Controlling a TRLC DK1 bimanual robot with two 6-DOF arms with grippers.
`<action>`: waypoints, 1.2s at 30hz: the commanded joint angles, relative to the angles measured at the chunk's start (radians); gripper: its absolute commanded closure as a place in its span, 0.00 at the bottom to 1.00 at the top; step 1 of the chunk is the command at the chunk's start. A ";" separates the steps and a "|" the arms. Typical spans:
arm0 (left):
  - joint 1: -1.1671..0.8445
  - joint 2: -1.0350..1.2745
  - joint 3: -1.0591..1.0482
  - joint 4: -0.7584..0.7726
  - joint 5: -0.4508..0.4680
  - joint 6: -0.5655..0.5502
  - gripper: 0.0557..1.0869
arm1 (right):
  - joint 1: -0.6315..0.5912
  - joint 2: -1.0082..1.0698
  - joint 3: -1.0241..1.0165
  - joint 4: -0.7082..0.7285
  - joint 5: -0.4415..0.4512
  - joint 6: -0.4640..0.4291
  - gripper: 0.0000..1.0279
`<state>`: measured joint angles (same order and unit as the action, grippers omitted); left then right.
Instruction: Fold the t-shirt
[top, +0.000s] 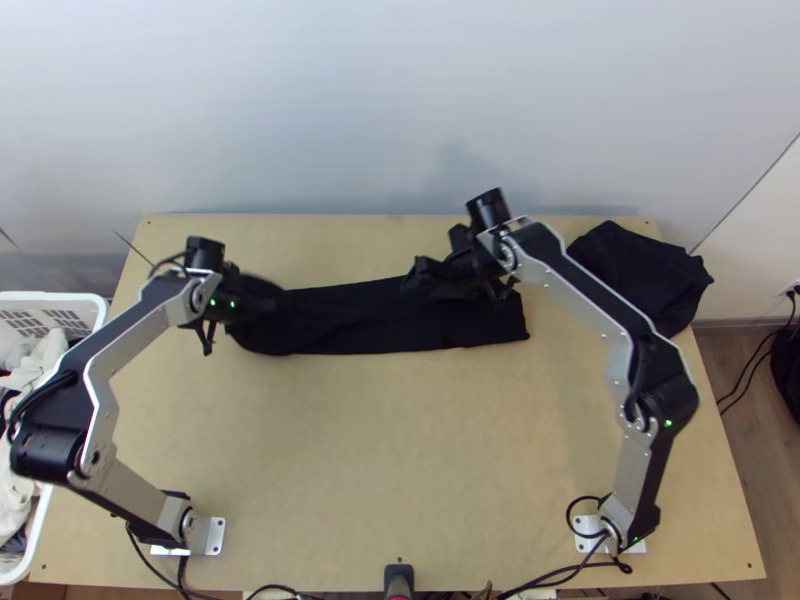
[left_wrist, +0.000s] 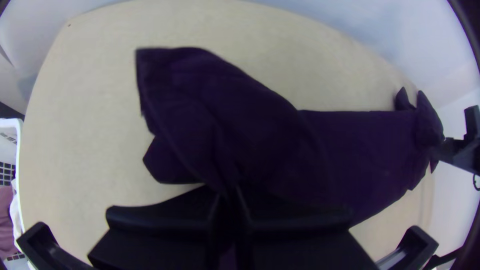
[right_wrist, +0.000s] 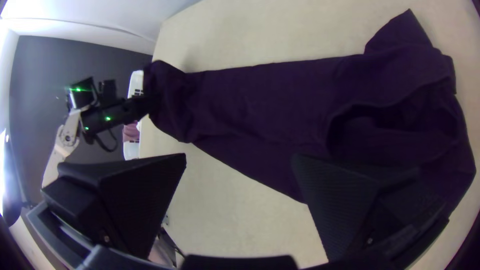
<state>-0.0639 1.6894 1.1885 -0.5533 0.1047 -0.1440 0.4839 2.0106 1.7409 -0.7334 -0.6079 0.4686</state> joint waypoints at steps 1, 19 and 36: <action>-0.028 -0.086 0.125 -0.094 0.039 -0.046 0.96 | 0.047 0.108 -0.004 0.034 0.003 -0.013 0.04; -0.134 -0.071 0.465 -0.261 0.191 -0.164 0.96 | 0.056 0.195 -0.058 0.065 0.003 -0.035 0.04; -0.364 0.150 0.731 -0.290 0.191 -0.193 0.96 | -0.217 -0.184 0.031 -0.032 -0.112 0.054 0.04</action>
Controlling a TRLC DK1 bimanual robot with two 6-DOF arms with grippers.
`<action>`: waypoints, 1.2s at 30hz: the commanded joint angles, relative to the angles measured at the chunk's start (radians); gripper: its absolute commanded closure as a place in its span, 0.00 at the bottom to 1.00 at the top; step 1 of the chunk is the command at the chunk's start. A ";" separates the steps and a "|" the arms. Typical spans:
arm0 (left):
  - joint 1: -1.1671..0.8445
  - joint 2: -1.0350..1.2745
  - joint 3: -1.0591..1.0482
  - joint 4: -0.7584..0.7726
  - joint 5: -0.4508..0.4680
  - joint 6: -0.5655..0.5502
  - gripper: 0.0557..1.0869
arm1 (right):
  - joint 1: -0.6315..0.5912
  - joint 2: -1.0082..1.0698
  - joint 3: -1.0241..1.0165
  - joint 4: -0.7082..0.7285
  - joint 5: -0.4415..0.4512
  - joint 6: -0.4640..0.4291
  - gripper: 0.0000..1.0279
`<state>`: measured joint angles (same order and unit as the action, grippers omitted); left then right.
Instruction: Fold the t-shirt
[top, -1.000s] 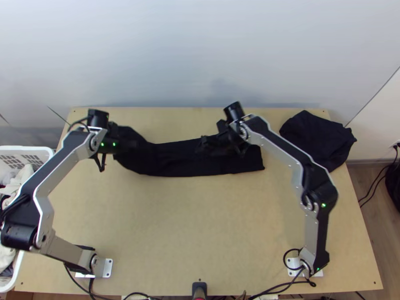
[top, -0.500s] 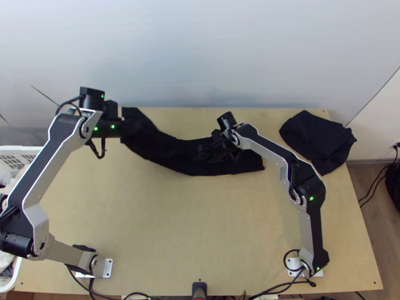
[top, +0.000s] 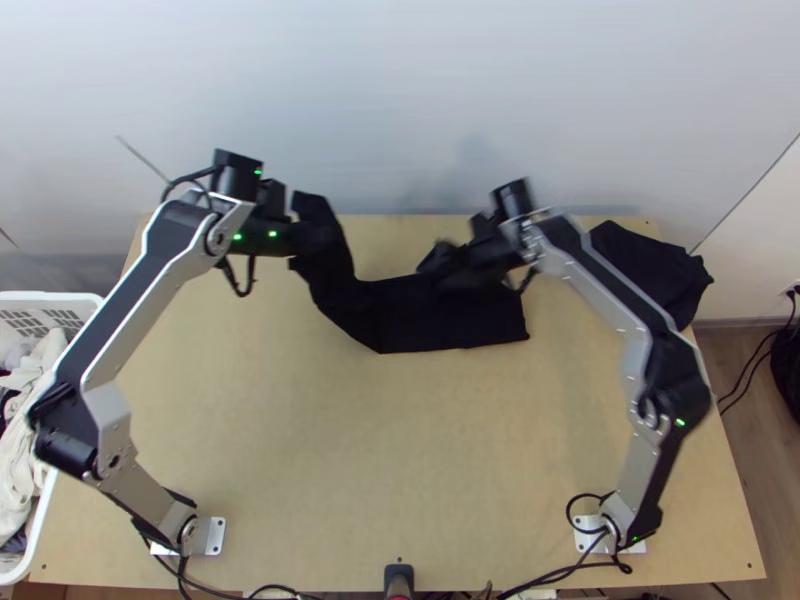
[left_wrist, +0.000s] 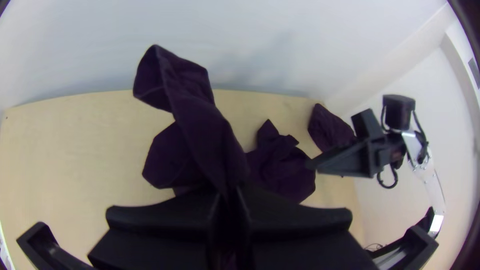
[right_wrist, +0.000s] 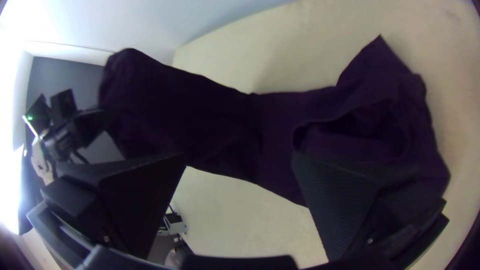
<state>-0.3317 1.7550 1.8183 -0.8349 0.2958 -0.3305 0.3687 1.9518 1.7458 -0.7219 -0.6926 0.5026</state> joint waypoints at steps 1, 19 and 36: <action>-0.118 0.101 0.113 -0.009 0.000 -0.008 0.96 | -0.119 -0.142 0.024 -0.051 -0.027 0.020 0.04; -0.348 0.462 0.383 0.131 -0.146 -0.085 0.96 | -0.289 -0.303 -0.167 -0.047 -0.008 0.014 0.04; -0.446 0.552 0.449 0.306 -0.264 -0.148 0.96 | -0.298 -0.303 -0.229 -0.045 0.015 0.014 0.04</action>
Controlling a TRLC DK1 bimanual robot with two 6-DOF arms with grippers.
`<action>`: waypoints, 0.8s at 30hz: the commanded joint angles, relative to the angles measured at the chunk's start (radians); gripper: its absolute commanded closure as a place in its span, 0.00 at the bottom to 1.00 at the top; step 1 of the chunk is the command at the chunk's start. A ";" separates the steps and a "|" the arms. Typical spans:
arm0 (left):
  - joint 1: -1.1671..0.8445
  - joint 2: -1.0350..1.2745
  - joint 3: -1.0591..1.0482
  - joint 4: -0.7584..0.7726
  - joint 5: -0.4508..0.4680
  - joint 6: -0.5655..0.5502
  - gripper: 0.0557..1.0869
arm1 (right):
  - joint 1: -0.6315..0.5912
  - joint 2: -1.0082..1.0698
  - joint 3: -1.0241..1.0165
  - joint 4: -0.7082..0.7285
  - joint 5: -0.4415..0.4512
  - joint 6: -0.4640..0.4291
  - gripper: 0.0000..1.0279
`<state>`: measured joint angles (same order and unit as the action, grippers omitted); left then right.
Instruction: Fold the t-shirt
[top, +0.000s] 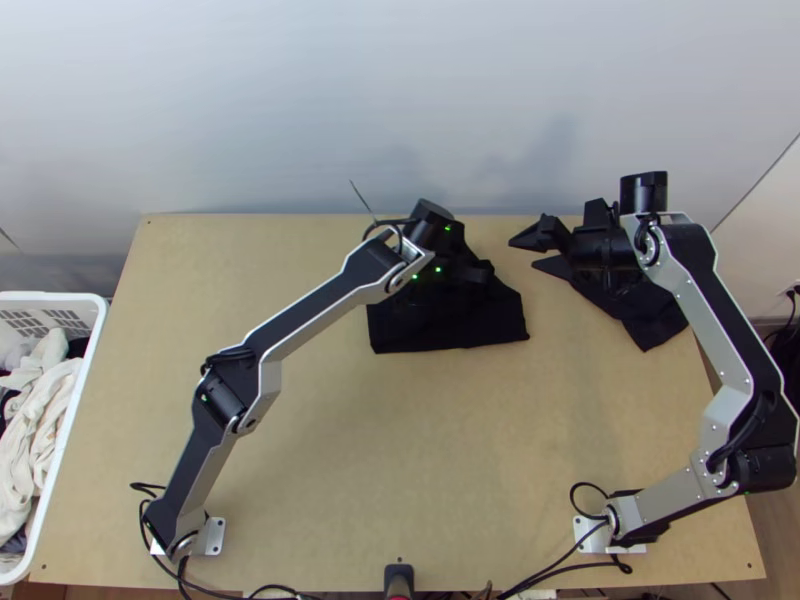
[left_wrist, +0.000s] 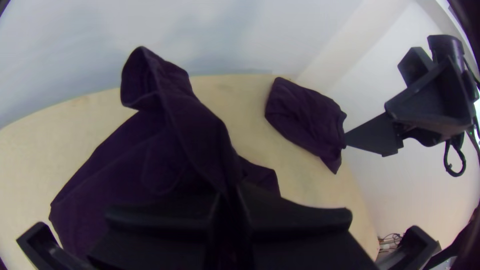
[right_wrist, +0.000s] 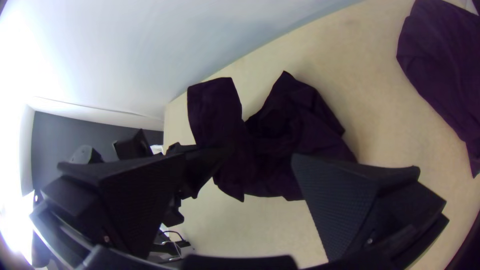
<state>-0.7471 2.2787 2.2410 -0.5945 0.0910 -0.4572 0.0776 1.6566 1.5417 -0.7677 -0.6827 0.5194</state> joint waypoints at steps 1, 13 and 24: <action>-0.037 0.031 0.026 0.081 -0.079 -0.023 0.96 | -0.010 -0.011 -0.026 0.001 0.005 -0.001 0.04; -0.101 0.071 0.031 0.147 -0.123 -0.023 0.96 | -0.052 -0.037 -0.066 0.001 0.022 0.001 0.04; -0.123 0.143 0.040 0.153 -0.116 -0.021 0.90 | -0.058 -0.040 -0.078 0.001 0.025 0.001 0.04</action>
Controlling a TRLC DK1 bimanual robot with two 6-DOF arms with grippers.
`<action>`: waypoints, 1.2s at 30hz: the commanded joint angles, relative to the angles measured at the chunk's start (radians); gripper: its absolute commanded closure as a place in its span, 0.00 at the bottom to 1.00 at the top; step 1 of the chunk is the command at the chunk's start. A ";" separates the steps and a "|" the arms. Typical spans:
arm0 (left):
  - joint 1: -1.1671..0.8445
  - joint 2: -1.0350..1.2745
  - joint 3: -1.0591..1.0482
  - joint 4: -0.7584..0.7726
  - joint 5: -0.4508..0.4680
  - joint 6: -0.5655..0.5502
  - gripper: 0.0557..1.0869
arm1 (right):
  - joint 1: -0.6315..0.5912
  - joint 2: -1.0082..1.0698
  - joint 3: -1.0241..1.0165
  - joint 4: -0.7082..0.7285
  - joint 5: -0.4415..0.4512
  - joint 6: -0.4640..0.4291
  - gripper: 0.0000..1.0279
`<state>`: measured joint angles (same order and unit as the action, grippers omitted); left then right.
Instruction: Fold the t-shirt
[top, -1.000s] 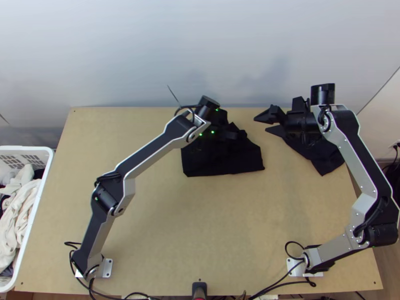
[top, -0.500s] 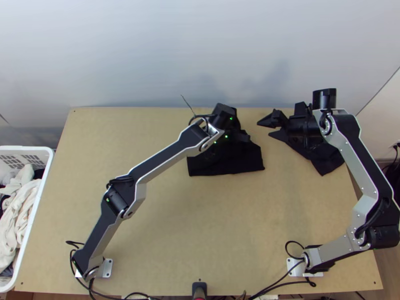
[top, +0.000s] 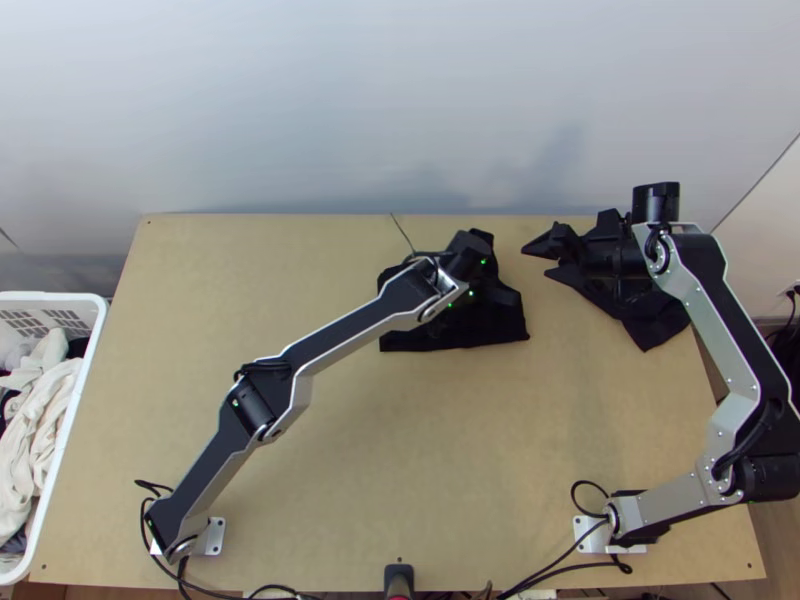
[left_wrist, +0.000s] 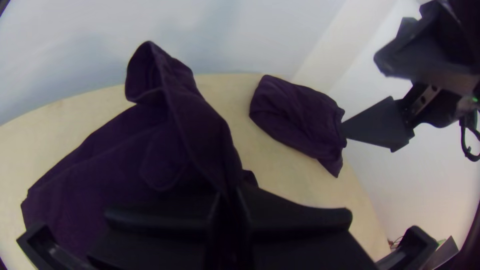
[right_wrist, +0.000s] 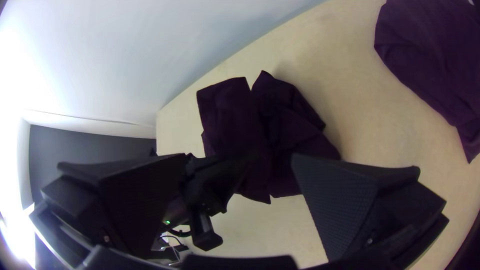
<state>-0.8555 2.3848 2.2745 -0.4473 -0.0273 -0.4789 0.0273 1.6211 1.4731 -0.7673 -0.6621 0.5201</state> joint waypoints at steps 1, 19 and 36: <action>-0.014 0.037 0.006 0.001 0.003 0.000 0.74 | -0.007 -0.006 -0.013 0.000 0.004 0.000 0.04; 0.113 -0.418 -0.066 -0.421 0.044 0.011 0.05 | 0.135 0.103 0.105 0.036 0.002 0.009 0.04; 0.360 -0.753 -0.512 -0.488 0.032 0.026 0.05 | 0.421 0.198 0.125 0.145 0.435 -0.175 0.04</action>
<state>-0.5907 1.7378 1.9057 -0.9260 0.0093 -0.4553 0.3584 1.7985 1.6016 -0.6491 -0.4404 0.4660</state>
